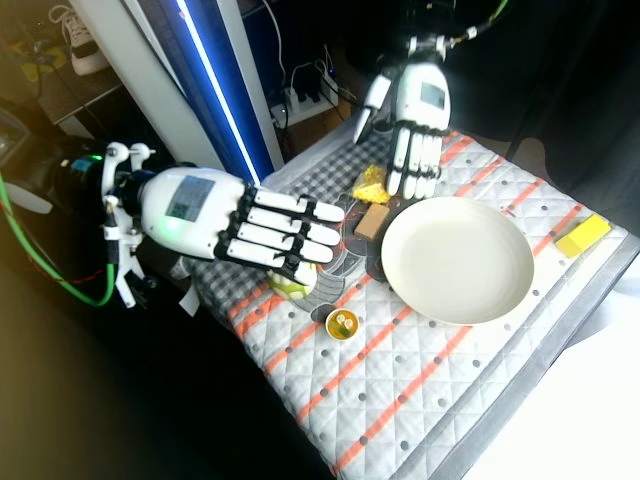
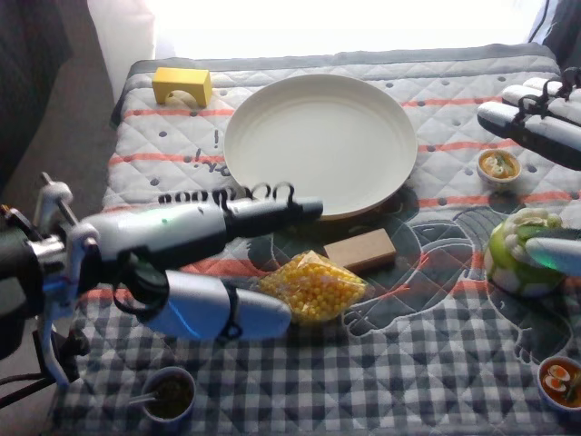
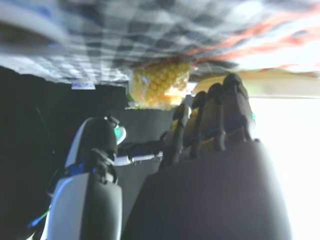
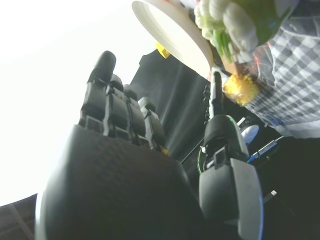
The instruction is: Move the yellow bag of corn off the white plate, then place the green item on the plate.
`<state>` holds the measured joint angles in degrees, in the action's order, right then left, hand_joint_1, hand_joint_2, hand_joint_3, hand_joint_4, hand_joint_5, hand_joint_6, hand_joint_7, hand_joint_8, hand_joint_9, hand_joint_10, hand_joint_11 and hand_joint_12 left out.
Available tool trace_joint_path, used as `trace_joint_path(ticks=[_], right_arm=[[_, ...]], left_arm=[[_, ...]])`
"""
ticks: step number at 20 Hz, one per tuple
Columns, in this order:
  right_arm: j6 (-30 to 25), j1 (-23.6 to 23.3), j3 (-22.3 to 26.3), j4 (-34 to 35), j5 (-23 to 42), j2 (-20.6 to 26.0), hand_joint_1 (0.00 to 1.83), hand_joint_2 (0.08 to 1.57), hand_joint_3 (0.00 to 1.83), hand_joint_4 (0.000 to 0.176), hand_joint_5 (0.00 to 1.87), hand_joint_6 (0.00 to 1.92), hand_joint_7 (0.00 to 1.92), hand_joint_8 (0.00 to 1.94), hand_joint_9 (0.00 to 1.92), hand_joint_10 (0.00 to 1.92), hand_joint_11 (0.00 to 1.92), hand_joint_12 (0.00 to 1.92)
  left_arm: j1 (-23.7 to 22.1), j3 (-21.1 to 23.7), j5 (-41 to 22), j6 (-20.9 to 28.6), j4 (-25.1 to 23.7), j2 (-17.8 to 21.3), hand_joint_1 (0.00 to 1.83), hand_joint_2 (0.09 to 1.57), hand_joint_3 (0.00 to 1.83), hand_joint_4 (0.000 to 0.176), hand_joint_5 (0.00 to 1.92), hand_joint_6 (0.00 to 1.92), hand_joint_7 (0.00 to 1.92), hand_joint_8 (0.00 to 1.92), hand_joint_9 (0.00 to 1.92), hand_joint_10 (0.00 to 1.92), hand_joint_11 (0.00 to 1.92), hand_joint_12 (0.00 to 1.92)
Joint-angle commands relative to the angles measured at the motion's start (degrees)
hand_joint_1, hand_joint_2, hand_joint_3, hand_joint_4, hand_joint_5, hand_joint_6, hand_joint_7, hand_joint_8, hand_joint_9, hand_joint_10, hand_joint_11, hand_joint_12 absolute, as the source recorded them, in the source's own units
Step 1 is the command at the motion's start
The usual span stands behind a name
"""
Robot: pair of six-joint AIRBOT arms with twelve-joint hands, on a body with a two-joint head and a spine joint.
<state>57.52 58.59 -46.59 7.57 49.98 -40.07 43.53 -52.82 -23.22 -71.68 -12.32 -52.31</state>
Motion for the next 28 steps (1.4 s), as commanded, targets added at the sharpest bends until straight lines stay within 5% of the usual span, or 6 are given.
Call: trace_joint_path(ticks=[1, 8, 14, 17, 20, 28], right_arm=[[-0.8, -0.1, -0.3, -0.4, 6.5, 0.2, 0.45, 1.15, 0.00, 0.080, 0.00, 0.00, 0.00, 0.00, 0.00, 0.00, 0.00, 0.53], [-4.8, 1.8, -4.0, -1.1, -0.4, -3.0, 0.52, 1.13, 0.00, 0.117, 0.00, 0.00, 0.00, 0.00, 0.00, 0.00, 0.00, 0.66], [-5.2, 0.2, -7.2, -1.1, -6.7, -6.7, 0.80, 1.11, 0.00, 0.000, 0.07, 0.02, 0.13, 0.03, 0.21, 0.08, 0.00, 1.12], [-5.2, -2.2, -7.1, -3.2, -6.8, -6.9, 1.12, 1.31, 0.02, 0.000, 0.47, 1.58, 0.72, 1.53, 0.84, 1.83, 0.87, 1.90], [-5.2, -7.5, -5.6, -7.7, -3.4, -4.8, 0.97, 1.03, 0.79, 0.000, 0.58, 1.90, 1.18, 1.94, 1.35, 1.92, 1.43, 1.92], [-5.2, -28.5, -13.8, -19.8, -13.4, -15.1, 1.47, 1.18, 0.11, 0.000, 0.47, 1.86, 0.91, 1.94, 1.10, 1.92, 1.22, 1.92]], left_arm=[[-0.3, -0.3, -9.4, 0.5, 2.2, 0.5, 0.44, 1.18, 0.00, 0.116, 0.00, 0.00, 0.00, 0.00, 0.00, 0.00, 0.00, 0.00], [0.9, -1.6, -24.9, 0.5, 13.3, 2.1, 0.36, 1.16, 0.00, 0.068, 0.00, 0.00, 0.00, 0.00, 0.00, 0.00, 0.00, 0.00], [2.6, -1.6, -32.5, 1.5, 17.4, 2.8, 0.55, 1.19, 0.00, 0.027, 0.00, 0.00, 0.00, 0.00, 0.00, 0.00, 0.00, 0.00], [3.4, -1.3, -34.3, 1.8, 18.1, 3.7, 0.47, 1.20, 0.01, 0.051, 0.00, 0.00, 0.00, 0.00, 0.00, 0.00, 0.00, 0.00], [4.3, -0.9, -35.5, 1.8, 18.6, 4.3, 0.41, 1.20, 0.00, 0.063, 0.00, 0.00, 0.00, 0.00, 0.00, 0.00, 0.01, 0.01], [4.3, -1.3, -36.2, 1.8, 19.1, 4.1, 0.45, 1.22, 0.01, 0.070, 0.00, 0.00, 0.00, 0.00, 0.00, 0.00, 0.00, 0.00]])
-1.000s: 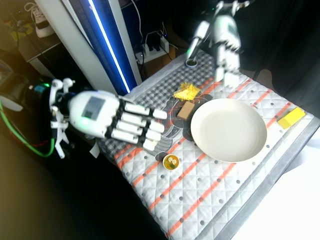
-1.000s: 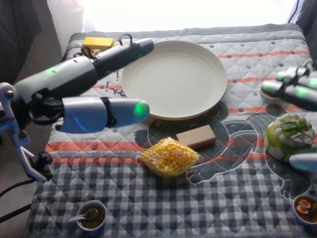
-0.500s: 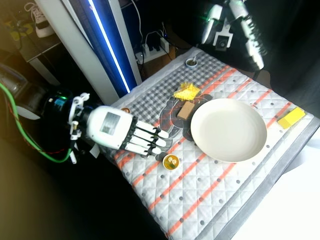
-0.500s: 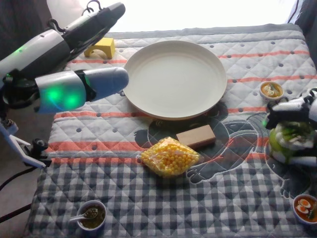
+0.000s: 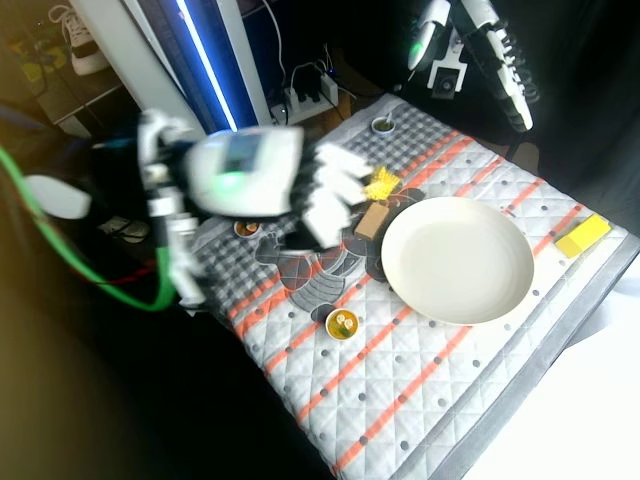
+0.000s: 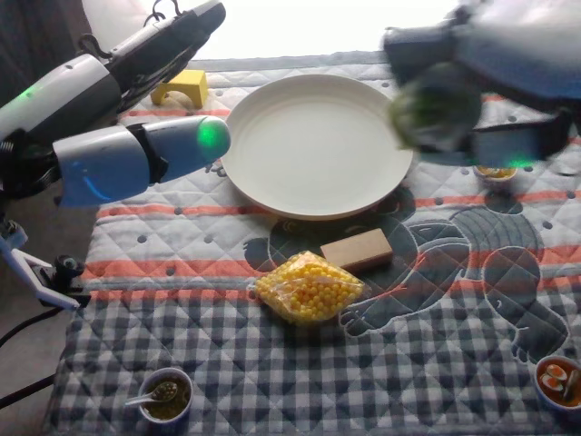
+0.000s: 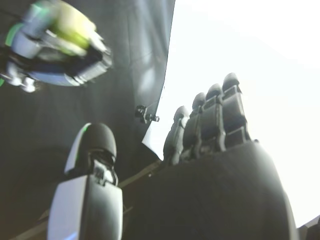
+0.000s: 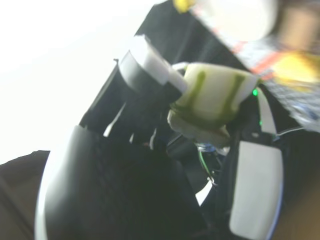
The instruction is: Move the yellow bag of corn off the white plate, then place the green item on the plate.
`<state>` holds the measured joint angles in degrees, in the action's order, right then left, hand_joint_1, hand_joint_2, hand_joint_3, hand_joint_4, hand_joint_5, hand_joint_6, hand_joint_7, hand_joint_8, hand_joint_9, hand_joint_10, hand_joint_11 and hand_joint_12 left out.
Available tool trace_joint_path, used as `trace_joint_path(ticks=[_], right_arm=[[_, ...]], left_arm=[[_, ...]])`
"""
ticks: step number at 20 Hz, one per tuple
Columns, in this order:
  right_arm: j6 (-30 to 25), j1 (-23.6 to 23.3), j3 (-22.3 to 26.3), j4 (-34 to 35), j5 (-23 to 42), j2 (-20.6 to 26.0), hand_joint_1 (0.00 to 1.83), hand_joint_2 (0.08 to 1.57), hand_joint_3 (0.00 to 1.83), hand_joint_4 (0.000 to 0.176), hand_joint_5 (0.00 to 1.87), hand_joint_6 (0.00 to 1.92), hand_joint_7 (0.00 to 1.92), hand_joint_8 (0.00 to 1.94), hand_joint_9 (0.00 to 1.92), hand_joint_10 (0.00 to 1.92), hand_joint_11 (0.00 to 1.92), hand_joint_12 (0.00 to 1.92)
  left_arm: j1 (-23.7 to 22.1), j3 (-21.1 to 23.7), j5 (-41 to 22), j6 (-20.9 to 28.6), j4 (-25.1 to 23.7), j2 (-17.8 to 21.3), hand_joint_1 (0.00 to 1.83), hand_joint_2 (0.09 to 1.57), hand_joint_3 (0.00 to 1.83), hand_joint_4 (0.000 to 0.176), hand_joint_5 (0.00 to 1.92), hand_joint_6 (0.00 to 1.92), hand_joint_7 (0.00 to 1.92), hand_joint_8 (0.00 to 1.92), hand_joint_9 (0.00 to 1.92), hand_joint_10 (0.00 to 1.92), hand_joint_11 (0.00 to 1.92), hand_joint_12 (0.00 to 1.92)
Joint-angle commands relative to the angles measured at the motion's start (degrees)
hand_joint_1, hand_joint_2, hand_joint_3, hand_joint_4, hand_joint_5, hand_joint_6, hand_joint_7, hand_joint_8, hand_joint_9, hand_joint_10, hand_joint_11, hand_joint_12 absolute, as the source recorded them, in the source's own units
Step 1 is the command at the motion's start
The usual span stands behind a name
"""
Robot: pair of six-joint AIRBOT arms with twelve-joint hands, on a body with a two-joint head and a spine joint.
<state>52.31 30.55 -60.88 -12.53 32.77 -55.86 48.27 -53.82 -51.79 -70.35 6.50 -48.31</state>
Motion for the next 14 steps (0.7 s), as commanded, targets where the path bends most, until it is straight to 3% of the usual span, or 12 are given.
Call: trace_joint_path(ticks=[1, 2, 4, 5, 6, 7, 9, 10, 11, 12, 13, 14], right_arm=[[0.0, -1.9, -1.6, 0.0, 1.2, -2.0, 1.47, 1.18, 0.11, 0.000, 0.47, 1.86, 0.91, 1.94, 1.10, 1.92, 1.22, 1.92], [0.0, -2.9, -4.1, 0.1, -1.7, -4.5, 1.49, 1.17, 0.07, 0.000, 0.84, 1.92, 1.02, 1.94, 1.13, 1.92, 1.25, 1.92], [0.0, -4.2, -9.1, 1.3, -6.6, -9.5, 1.54, 1.15, 0.05, 0.000, 0.95, 1.92, 1.06, 1.94, 1.15, 1.92, 1.27, 1.92], [0.0, -4.7, -11.6, 1.9, -9.0, -12.0, 1.56, 1.13, 0.04, 0.000, 0.97, 1.92, 1.06, 1.94, 1.16, 1.92, 1.26, 1.92], [0.0, -4.9, -13.5, 2.3, -10.9, -13.9, 1.46, 1.15, 0.05, 0.000, 0.85, 1.92, 1.00, 1.94, 1.15, 1.92, 1.24, 1.92], [0.0, -5.2, -16.1, 2.7, -13.4, -16.4, 1.06, 1.10, 0.46, 0.000, 0.64, 1.67, 0.95, 1.94, 1.12, 1.92, 1.21, 1.92], [0.0, -5.2, -19.2, 3.5, -16.2, -19.2, 1.12, 1.29, 0.15, 0.000, 0.49, 1.57, 0.72, 1.85, 1.03, 1.92, 1.16, 1.92], [0.0, -5.2, -19.7, 3.6, -16.8, -19.5, 1.12, 1.29, 0.15, 0.000, 0.49, 1.57, 0.72, 1.85, 1.03, 1.92, 1.16, 1.92], [0.0, -5.2, -19.8, 4.2, -17.0, -19.5, 0.95, 1.31, 0.02, 0.000, 0.15, 1.28, 0.34, 1.44, 0.42, 1.70, 0.43, 1.92], [0.0, -5.2, -19.8, 4.5, -17.1, -19.5, 0.95, 1.31, 0.02, 0.000, 0.15, 1.28, 0.34, 1.44, 0.42, 1.70, 0.43, 1.92], [0.0, -5.2, -19.8, 4.8, -17.1, -19.5, 0.52, 1.27, 0.00, 0.078, 0.01, 0.15, 0.02, 0.24, 0.02, 0.69, 0.02, 1.47], [0.0, -5.2, -19.6, 5.0, -17.1, -19.5, 0.52, 1.27, 0.00, 0.078, 0.01, 0.15, 0.02, 0.24, 0.02, 0.69, 0.02, 1.47]], left_arm=[[-0.4, -0.3, -7.7, 0.4, 0.4, 0.0, 0.45, 1.22, 0.01, 0.070, 0.00, 0.00, 0.00, 0.00, 0.00, 0.00, 0.00, 0.00], [-0.4, -0.3, -7.8, 0.4, 0.7, 0.0, 0.43, 1.23, 0.01, 0.042, 0.00, 0.00, 0.00, 0.00, 0.00, 0.00, 0.00, 0.00], [-0.2, -0.4, -7.7, 0.4, 1.3, -0.1, 0.39, 1.23, 0.01, 0.030, 0.00, 0.00, 0.00, 0.00, 0.00, 0.00, 0.00, 0.00], [0.0, -0.5, -7.7, 0.4, 1.7, -0.1, 0.38, 1.23, 0.01, 0.036, 0.00, 0.00, 0.00, 0.00, 0.00, 0.00, 0.00, 0.00], [0.3, -0.5, -7.8, 0.4, 2.1, -0.1, 0.40, 1.22, 0.00, 0.082, 0.00, 0.00, 0.00, 0.00, 0.00, 0.00, 0.00, 0.00], [0.5, -0.5, -7.8, 0.5, 2.4, -0.1, 0.45, 1.21, 0.00, 0.096, 0.00, 0.00, 0.00, 0.00, 0.00, 0.00, 0.00, 0.00], [0.5, -0.6, -7.9, 0.5, 2.5, -0.2, 0.46, 1.23, 0.01, 0.051, 0.01, 0.00, 0.00, 0.00, 0.00, 0.00, 0.00, 0.00], [0.5, -0.6, -8.0, 0.5, 2.5, -0.2, 0.46, 1.23, 0.01, 0.051, 0.01, 0.00, 0.00, 0.00, 0.00, 0.00, 0.00, 0.00], [0.5, -0.5, -8.3, 0.5, 2.5, -0.2, 0.50, 1.23, 0.00, 0.053, 0.05, 0.02, 0.00, 0.00, 0.00, 0.00, 0.00, 0.00], [0.6, -0.5, -8.4, 0.5, 2.5, -0.2, 0.50, 1.23, 0.00, 0.053, 0.05, 0.02, 0.00, 0.00, 0.00, 0.00, 0.00, 0.00], [0.7, -0.4, -8.7, 0.5, 2.8, -0.1, 0.50, 1.24, 0.01, 0.036, 0.07, 0.03, 0.00, 0.00, 0.00, 0.00, 0.01, 0.00], [0.8, -0.4, -8.9, 0.6, 2.9, -0.1, 0.50, 1.24, 0.01, 0.036, 0.07, 0.03, 0.00, 0.00, 0.00, 0.00, 0.01, 0.00]])
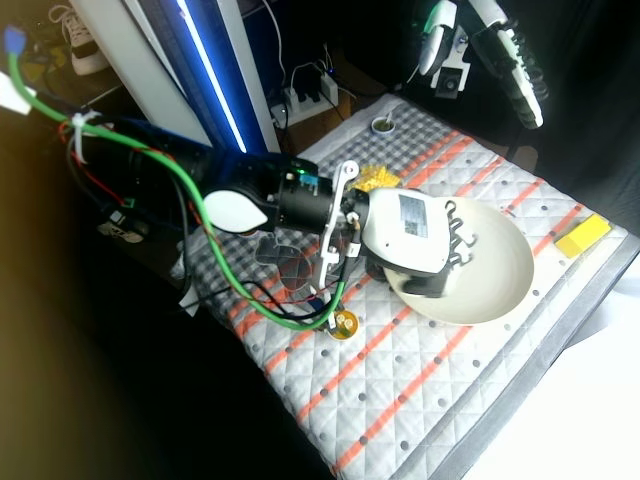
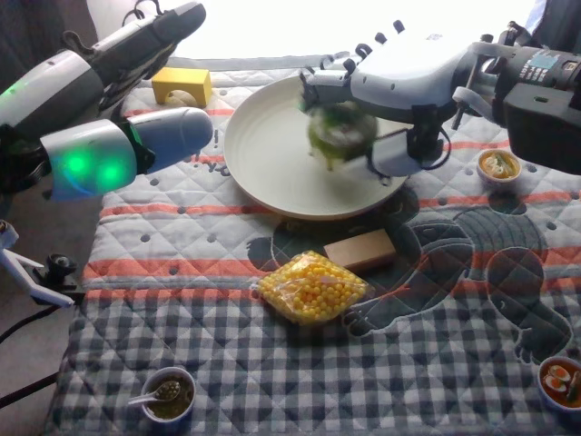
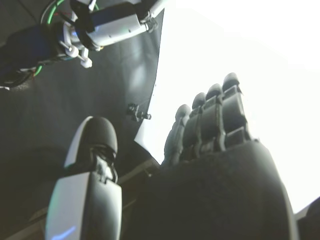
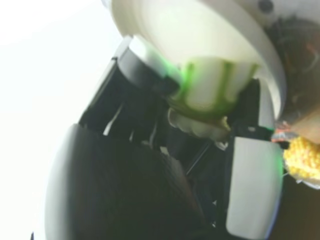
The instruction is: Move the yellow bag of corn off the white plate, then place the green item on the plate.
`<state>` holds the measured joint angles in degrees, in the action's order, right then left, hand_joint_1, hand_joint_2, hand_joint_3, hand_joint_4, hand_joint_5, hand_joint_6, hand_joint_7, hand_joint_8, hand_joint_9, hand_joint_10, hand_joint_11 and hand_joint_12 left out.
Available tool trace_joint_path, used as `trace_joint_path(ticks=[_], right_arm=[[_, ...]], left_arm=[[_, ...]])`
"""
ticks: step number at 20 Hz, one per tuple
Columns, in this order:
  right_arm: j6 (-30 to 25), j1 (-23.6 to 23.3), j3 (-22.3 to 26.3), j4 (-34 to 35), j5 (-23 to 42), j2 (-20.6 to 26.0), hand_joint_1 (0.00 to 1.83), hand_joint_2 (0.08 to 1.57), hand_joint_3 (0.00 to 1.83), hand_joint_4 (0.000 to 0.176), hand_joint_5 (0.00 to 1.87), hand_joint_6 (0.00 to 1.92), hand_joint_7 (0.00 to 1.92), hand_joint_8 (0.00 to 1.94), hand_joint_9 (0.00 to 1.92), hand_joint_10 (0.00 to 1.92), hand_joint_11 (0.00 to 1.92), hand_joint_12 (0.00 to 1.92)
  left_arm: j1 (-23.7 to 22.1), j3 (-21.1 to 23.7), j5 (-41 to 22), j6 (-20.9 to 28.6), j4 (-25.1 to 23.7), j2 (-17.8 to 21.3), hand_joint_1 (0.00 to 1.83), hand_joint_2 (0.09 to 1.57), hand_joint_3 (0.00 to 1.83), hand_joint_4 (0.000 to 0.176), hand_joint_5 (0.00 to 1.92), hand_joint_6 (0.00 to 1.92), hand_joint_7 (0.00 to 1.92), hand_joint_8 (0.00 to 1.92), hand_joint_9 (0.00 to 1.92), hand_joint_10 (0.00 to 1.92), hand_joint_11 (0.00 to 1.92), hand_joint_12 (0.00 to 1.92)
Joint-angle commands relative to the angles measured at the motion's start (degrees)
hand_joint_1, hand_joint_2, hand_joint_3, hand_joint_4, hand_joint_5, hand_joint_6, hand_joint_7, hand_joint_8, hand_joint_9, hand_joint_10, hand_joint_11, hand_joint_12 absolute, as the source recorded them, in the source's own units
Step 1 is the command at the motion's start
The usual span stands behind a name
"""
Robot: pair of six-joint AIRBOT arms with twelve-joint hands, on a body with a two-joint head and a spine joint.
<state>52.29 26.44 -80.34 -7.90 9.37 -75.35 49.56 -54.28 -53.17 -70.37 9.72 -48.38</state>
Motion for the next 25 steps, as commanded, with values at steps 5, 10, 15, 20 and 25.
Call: trace_joint_path(ticks=[5, 10, 15, 20, 25], right_arm=[[0.0, -1.2, 3.8, 0.4, 8.7, 3.3, 0.43, 1.18, 0.00, 0.042, 0.00, 0.00, 0.00, 0.00, 0.00, 0.00, 0.00, 0.44], [0.1, -1.2, 15.8, 0.4, 21.7, 17.4, 0.21, 1.16, 0.00, 0.174, 0.00, 0.00, 0.00, 0.00, 0.00, 0.00, 0.01, 0.31], [0.6, 1.5, 25.1, 0.5, 33.1, 28.7, 0.22, 1.21, 0.01, 0.146, 0.00, 0.00, 0.00, 0.00, 0.00, 0.00, 0.00, 0.00], [1.4, 10.3, 29.6, 5.4, 42.5, 34.5, 0.43, 1.15, 0.00, 0.107, 0.00, 0.00, 0.00, 0.00, 0.00, 0.00, 0.00, 0.00], [5.8, 17.1, 33.2, 11.8, 52.5, 38.0, 0.39, 1.10, 0.00, 0.095, 0.00, 0.00, 0.00, 0.00, 0.00, 0.00, 0.00, 0.00]], left_arm=[[-0.5, 0.1, -8.2, 0.6, -0.3, 0.3, 0.47, 1.24, 0.00, 0.080, 0.08, 0.02, 0.00, 0.00, 0.00, 0.00, 0.00, 0.00], [0.7, 1.4, -11.8, 0.7, 0.9, 2.6, 0.48, 1.24, 0.00, 0.104, 0.00, 0.00, 0.00, 0.00, 0.00, 0.00, 0.00, 0.00], [1.9, 3.3, -18.3, 0.8, 2.6, 4.8, 0.47, 1.23, 0.00, 0.109, 0.00, 0.00, 0.00, 0.00, 0.00, 0.00, 0.00, 0.00], [3.7, 3.1, -23.9, 3.5, 4.1, 4.2, 0.46, 1.20, 0.00, 0.085, 0.00, 0.00, 0.00, 0.00, 0.00, 0.00, 0.00, 0.00], [7.2, 1.1, -30.7, 11.8, 6.4, 3.5, 0.43, 1.16, 0.00, 0.176, 0.00, 0.00, 0.00, 0.00, 0.00, 0.00, 0.00, 0.00]])
